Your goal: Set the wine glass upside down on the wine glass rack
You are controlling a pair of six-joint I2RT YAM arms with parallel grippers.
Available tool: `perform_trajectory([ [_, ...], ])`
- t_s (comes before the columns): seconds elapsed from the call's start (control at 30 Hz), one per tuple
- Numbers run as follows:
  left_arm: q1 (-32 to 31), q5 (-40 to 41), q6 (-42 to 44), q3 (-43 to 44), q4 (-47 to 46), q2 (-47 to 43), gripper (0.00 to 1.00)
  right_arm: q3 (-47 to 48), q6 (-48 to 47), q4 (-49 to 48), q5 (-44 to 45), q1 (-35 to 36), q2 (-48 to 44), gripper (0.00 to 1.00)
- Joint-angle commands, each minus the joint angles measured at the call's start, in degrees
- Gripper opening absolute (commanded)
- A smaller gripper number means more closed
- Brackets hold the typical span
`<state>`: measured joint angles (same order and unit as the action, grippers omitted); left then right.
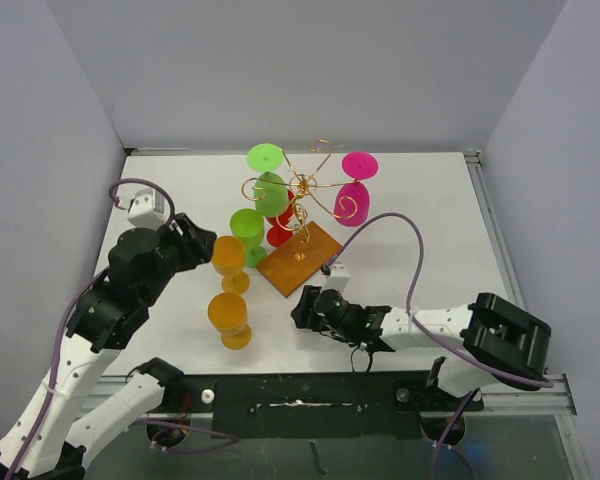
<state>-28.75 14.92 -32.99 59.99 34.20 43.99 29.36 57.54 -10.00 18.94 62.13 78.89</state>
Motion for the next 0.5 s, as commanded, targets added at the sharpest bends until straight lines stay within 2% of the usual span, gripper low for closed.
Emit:
perform_trajectory([
  [0.0,0.4,1.9,-3.5,-2.6,3.3,-5.3,0.5,5.0,2.6,-8.9,1.5,1.0,4.9,0.5],
  [0.13,0.4,2.9,-4.7,-5.9,2.7,-6.8,0.5,7.2,-1.1,-13.7,-0.7,0.8,9.3,0.47],
  [0.47,0.5,9.3,-6.4,-9.3,-1.0,-5.7,0.5,8.6,-2.0,-27.2,-6.9,-3.5,20.8,0.38],
])
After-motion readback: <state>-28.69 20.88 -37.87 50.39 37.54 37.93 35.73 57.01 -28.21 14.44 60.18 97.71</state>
